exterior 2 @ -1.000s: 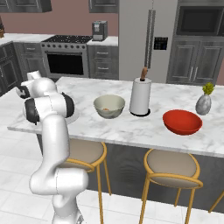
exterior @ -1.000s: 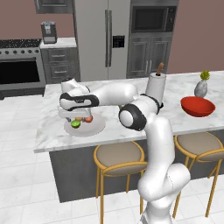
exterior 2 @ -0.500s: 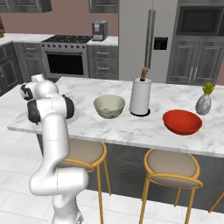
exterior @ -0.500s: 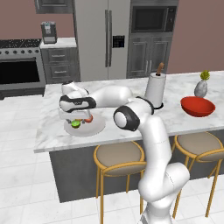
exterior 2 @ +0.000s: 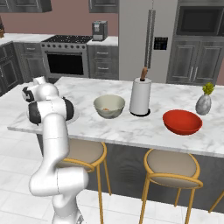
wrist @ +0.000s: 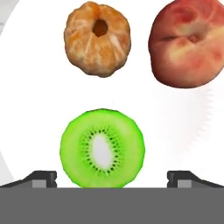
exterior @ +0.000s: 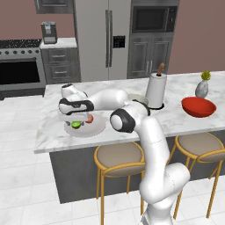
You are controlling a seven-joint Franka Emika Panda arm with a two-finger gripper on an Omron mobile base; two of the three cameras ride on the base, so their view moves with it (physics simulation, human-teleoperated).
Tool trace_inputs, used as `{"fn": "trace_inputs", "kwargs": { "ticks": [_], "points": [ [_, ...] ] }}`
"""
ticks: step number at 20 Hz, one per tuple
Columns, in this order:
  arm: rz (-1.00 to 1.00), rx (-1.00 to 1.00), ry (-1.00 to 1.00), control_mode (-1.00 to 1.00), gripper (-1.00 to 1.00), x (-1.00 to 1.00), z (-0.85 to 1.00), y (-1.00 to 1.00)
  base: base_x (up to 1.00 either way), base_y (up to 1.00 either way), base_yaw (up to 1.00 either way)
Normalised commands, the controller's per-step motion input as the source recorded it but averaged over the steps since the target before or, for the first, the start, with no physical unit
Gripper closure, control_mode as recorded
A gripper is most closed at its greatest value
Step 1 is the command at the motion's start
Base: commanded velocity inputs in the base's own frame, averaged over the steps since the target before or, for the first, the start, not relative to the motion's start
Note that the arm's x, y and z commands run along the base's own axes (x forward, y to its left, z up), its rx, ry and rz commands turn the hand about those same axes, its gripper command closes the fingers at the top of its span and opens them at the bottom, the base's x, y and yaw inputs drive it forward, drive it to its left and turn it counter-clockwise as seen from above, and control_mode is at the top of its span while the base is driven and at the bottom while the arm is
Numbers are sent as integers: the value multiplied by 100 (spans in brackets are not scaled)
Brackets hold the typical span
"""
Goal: Take the fruits from the plate on the dining counter and place two fruits in each bowl.
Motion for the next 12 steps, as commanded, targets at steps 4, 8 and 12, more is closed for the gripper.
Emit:
{"fn": "trace_inputs", "kwargs": {
  "ticks": [4,8,12],
  "points": [
    [0,0,0,-100,-100,23,-15,2,0,0,0],
    [0,0,0,-100,-100,16,-14,0,0,0,0],
    [0,0,0,-100,-100,12,-10,2,0,0,0]
  ]
}}
